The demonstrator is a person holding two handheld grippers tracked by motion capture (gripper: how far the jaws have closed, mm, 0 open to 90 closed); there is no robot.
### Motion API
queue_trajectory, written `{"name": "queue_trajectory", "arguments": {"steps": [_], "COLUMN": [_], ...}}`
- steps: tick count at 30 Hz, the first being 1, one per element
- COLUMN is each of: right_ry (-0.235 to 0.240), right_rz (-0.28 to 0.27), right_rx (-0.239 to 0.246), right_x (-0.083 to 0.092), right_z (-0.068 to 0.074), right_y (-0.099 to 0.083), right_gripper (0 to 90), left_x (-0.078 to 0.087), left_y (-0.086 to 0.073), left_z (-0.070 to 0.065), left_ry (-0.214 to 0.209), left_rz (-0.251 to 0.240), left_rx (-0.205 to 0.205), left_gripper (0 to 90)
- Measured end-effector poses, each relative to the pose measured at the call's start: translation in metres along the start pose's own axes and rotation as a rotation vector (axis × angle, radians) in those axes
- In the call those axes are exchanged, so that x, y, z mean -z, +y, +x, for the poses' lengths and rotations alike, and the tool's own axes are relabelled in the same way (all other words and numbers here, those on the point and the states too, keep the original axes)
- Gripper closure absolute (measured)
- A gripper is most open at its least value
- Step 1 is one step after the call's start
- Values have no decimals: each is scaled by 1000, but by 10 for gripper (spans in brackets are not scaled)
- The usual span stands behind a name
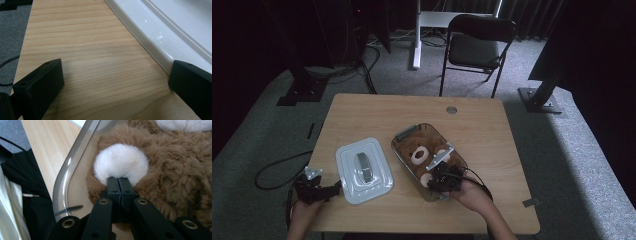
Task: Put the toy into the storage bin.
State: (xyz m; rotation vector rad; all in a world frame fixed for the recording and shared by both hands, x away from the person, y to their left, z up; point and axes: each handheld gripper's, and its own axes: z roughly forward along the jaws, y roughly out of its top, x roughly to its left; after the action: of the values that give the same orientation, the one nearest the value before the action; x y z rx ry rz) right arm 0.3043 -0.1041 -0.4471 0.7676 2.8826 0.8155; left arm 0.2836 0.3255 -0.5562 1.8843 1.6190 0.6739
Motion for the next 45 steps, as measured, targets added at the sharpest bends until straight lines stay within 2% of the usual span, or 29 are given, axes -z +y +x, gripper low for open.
{"name": "queue_trajectory", "arguments": {"steps": [2,4,6,7,8,10,11,14,16,18,20,24,27,28,29,32,33,35,41,45], "right_ry": [13,56,84,88,85,50,13,-8,-14,-51,-72,-166,-214,-214,-233,-281,-293,-282,-300,-294], "right_rz": [-26,-79,-144,-187,-227,-257,-289,-346,-376,-403,-426,-466,-502,-502,-514,-444,-445,-434,-453,-429], "right_rx": [-10,-39,-63,-68,-66,-76,-91,-144,-176,-206,-237,-318,-390,-390,-416,-430,-434,-446,-492,-522], "right_x": [2,8,19,28,35,45,52,67,75,83,87,90,89,89,87,79,75,69,53,42], "right_z": [-1,-5,-7,-8,-9,-12,-16,-25,-31,-38,-44,-61,-74,-74,-82,-94,-98,-104,-117,-123], "right_y": [-2,-6,-9,-11,-12,-14,-16,-20,-23,-26,-29,-38,-47,-47,-54,-60,-64,-69,-83,-89], "right_gripper": [880,855,819,762,753,720,703,645,567,502,425,293,204,204,169,139,140,138,136,134], "left_x": [0,0,0,0,0,0,0,0,0,0,0,0,0,0,0,0,0,0,0,0], "left_y": [0,0,0,0,0,0,0,0,0,0,0,0,0,0,0,0,0,0,0,0], "left_z": [0,0,0,0,0,0,0,0,0,0,0,0,0,0,0,0,0,0,-1,-1], "left_ry": [0,0,0,0,0,0,0,0,0,0,0,0,1,1,1,2,2,5,8,7], "left_rz": [0,0,-1,-1,-1,-1,-1,1,1,1,0,0,-2,-2,-2,0,0,0,-2,-2], "left_rx": [0,0,0,0,1,1,1,0,0,-1,-1,-1,-2,-2,1,0,0,4,6,7], "left_gripper": [7,7,7,7,7,7,7,7,7,7,7,7,7,7,7,7,7,7,7,7]}}
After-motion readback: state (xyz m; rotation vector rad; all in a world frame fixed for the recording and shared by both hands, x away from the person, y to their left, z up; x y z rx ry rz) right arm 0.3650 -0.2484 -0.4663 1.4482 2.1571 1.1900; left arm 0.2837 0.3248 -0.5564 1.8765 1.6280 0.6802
